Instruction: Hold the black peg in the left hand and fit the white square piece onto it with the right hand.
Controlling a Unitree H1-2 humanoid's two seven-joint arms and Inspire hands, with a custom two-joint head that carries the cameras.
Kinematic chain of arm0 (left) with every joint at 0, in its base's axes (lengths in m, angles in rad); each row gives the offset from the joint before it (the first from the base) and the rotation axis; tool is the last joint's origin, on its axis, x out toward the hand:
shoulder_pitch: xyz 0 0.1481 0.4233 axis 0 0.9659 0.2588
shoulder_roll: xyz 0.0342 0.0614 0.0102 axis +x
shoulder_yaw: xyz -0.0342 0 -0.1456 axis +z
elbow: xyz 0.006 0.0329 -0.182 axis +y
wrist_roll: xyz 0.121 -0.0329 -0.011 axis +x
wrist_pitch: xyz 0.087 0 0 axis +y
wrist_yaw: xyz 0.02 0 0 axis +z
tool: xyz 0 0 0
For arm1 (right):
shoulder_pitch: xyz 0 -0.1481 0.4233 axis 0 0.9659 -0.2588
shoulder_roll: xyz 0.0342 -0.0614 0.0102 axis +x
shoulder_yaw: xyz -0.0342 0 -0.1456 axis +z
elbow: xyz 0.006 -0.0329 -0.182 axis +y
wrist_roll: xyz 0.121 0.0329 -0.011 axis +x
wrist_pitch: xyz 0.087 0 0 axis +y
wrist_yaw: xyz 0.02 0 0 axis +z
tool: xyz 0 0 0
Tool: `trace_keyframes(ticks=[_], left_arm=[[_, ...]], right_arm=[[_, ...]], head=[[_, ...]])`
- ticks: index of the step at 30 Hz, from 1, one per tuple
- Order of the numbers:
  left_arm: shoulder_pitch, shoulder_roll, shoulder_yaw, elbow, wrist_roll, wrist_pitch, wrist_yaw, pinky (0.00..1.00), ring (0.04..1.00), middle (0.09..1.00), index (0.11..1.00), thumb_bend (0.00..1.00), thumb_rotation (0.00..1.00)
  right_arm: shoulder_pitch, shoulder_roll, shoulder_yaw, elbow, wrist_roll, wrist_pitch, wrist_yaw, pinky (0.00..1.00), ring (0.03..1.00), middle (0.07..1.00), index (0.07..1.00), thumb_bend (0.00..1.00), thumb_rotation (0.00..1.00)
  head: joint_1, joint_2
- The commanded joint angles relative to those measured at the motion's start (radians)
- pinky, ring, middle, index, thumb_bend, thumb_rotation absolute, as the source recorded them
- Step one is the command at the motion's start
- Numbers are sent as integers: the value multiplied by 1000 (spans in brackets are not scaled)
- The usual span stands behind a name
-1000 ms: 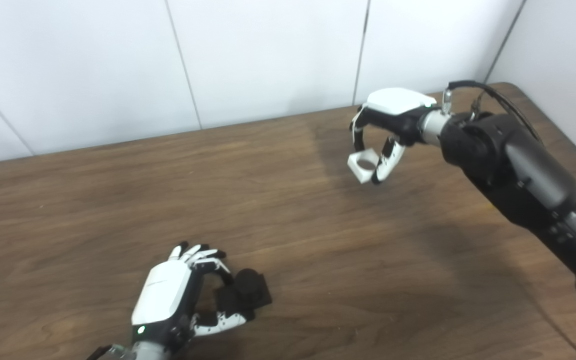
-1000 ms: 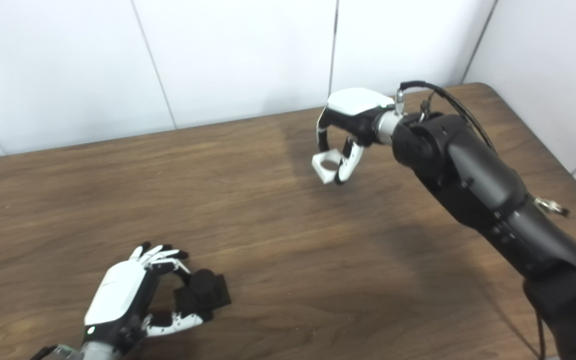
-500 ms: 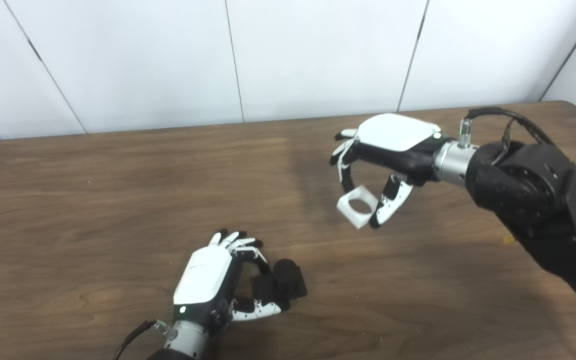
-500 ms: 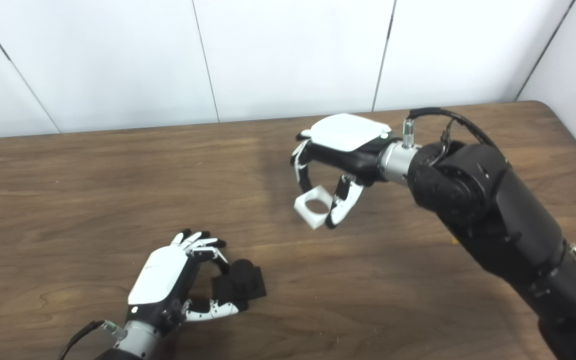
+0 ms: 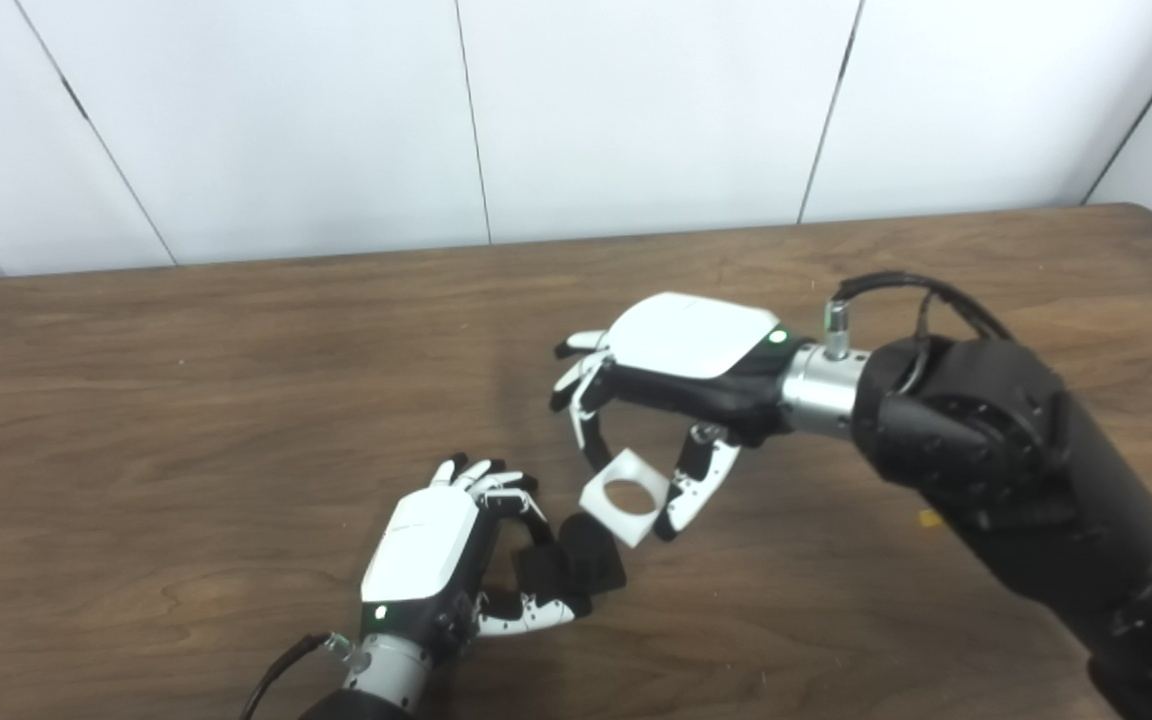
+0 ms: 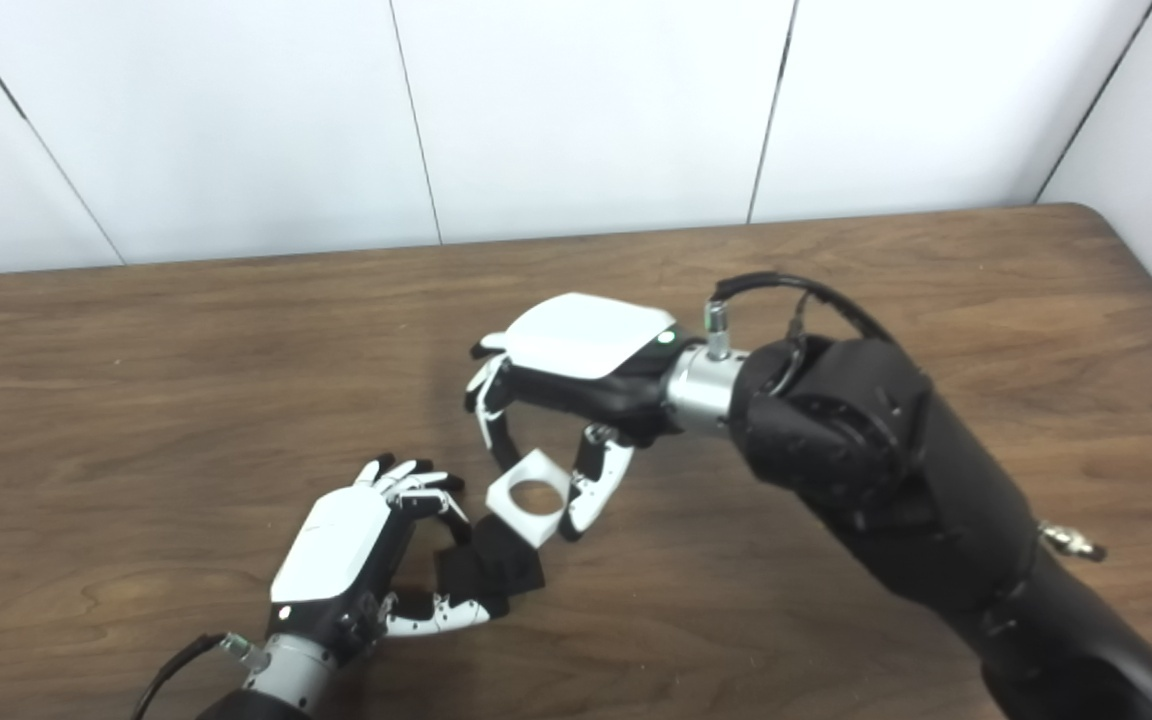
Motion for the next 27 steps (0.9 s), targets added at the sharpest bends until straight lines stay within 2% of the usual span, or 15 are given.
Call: trace_keyframes(ticks=[1,12,27], left_arm=[[2,-1,-20,24,9,-5,-19,1000,906,796,487,517,45],[-3,1,-32,22,12,5,-18,1000,906,797,488,517,45],[-1,-7,-41,11,15,13,-18,1000,903,794,487,518,45]], right_arm=[[-19,10,1,4,-20,-25,-19,872,953,820,483,524,133],[8,59,30,33,-67,-44,-11,891,952,815,484,524,134],[19,70,-2,78,-64,-77,-57,862,950,809,484,523,132]], head=[[-1,1],[-3,7],[3,19]])
